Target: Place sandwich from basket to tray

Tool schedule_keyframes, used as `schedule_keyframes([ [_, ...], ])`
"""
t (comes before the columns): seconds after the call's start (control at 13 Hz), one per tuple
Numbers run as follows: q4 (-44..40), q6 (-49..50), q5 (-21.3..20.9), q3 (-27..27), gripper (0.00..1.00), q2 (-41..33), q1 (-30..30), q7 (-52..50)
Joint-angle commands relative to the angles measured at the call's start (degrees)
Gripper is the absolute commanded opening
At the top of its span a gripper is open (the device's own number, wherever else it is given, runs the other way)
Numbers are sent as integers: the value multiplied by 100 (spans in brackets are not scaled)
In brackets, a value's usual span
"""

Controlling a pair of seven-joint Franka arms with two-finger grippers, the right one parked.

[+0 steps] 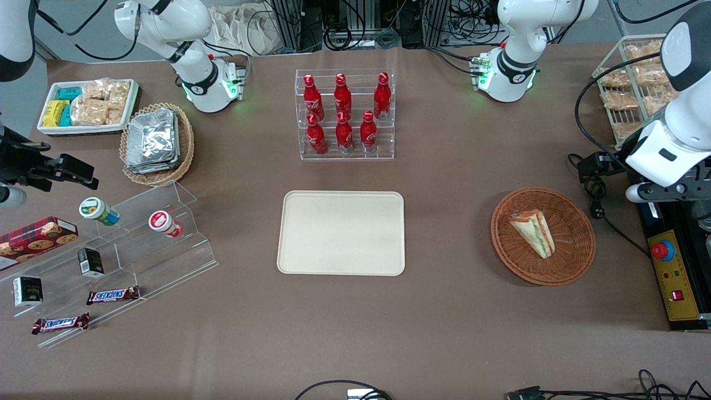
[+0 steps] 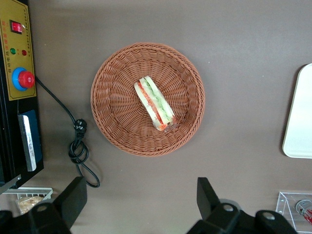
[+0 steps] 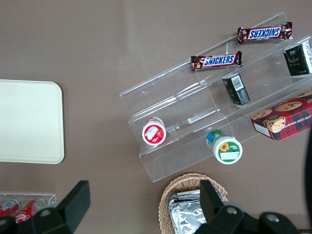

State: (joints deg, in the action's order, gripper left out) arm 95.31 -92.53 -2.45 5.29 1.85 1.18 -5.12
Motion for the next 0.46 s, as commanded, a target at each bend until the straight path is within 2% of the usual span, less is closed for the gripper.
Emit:
schedule_keyframes([
  [0.0,93,-20,61,-19,100,-115,5,55],
  [0.38,67,-11,52,-19,100,-106,5,63],
])
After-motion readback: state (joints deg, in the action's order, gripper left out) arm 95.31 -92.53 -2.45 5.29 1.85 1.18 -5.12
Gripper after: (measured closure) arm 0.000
